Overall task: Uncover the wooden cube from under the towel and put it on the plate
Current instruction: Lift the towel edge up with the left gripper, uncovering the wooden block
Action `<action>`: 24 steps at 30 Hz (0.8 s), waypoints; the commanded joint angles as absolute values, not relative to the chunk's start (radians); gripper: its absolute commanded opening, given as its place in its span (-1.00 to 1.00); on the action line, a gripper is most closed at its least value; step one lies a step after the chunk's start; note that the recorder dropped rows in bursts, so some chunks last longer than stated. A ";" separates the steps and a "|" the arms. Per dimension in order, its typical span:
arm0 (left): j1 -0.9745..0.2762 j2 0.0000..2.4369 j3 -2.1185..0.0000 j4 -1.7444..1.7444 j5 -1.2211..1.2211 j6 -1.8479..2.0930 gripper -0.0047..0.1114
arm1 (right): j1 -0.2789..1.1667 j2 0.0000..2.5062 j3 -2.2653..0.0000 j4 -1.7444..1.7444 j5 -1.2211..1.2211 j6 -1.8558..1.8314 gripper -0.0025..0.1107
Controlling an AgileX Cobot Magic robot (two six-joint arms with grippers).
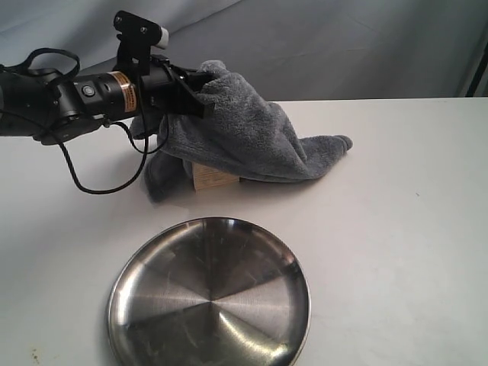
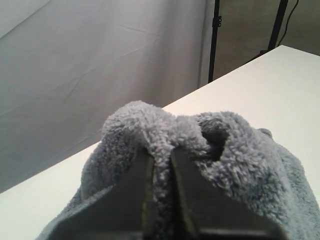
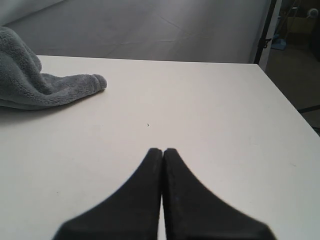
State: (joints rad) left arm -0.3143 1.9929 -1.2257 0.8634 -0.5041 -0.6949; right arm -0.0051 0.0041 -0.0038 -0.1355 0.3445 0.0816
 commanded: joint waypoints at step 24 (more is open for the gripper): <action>-0.319 1.845 -1.226 0.949 -0.928 -0.705 -0.92 | -0.010 0.000 0.000 -0.136 0.343 0.090 -0.96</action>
State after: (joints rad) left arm -0.3143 1.8600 -1.2257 0.9537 -0.8483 -0.6970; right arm -0.0051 0.0041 -0.0038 -0.1355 0.3445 0.0816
